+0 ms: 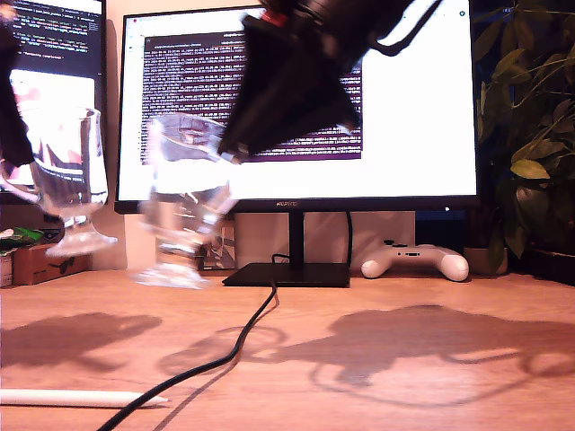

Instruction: Pick the small glass cups in front of you with each of your hands, and place them behind the white pen

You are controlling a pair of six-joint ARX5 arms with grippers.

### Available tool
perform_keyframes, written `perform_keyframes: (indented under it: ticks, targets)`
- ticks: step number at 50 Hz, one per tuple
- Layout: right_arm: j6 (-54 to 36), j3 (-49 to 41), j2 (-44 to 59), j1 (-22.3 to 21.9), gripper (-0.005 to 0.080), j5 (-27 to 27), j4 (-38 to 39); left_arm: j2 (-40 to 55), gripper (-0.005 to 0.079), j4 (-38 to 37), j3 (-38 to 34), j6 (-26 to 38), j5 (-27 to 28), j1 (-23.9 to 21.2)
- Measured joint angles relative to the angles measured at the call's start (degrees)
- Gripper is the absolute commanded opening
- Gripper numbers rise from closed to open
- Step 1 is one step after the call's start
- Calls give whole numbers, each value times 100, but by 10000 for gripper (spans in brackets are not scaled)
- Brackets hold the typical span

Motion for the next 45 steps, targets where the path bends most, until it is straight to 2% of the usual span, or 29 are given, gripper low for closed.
perform_keyframes:
  ticks: [18, 30, 45]
  targets:
    - [-129, 0, 7, 70, -13, -7, 164, -680, -21, 109, -376, 17, 111, -20]
    - [-133, 4, 378, 286, -13, -24, 378, -809, -21, 127, -461, 46, 181, -52]
    - [-232, 4, 741, 282, -12, 35, 409, -824, -21, 122, -634, 44, 186, -127]
